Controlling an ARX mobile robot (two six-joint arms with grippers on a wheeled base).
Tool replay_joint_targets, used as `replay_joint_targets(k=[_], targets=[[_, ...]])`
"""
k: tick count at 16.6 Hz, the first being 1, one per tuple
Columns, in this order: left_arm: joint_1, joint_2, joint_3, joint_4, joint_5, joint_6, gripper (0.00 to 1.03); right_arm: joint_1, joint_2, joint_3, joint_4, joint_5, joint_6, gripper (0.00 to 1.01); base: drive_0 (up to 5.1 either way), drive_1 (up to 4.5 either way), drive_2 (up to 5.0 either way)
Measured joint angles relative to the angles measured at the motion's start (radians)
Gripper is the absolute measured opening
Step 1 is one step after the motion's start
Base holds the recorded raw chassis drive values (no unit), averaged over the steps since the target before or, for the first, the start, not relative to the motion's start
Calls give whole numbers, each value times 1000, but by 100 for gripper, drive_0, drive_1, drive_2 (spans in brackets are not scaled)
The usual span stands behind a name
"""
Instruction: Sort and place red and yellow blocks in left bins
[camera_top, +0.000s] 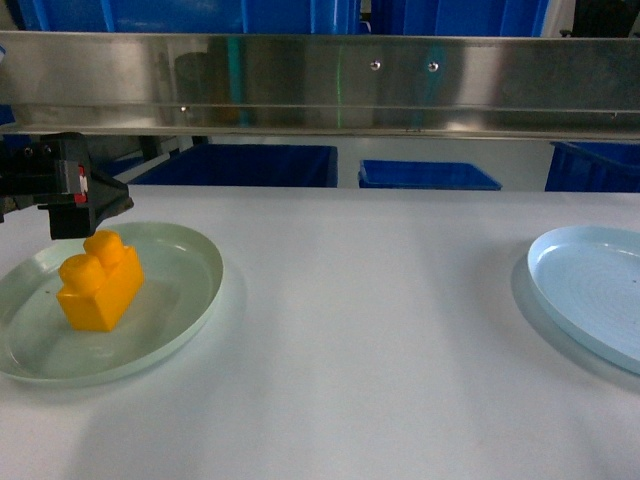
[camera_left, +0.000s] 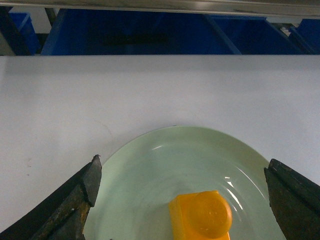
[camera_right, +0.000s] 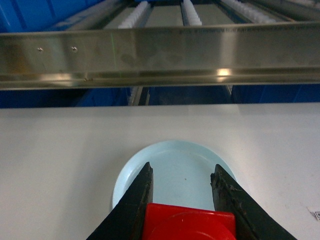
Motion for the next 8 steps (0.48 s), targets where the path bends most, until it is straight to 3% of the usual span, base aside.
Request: replay_joint_targets(k=[4,8], targets=[[1,0,0,0,0,0,98,35,3,-1,-8,37,35,29,0,0,0],[1,0,0,0,0,0,98,19,50,-19,30,23,36,29,0,0,0]])
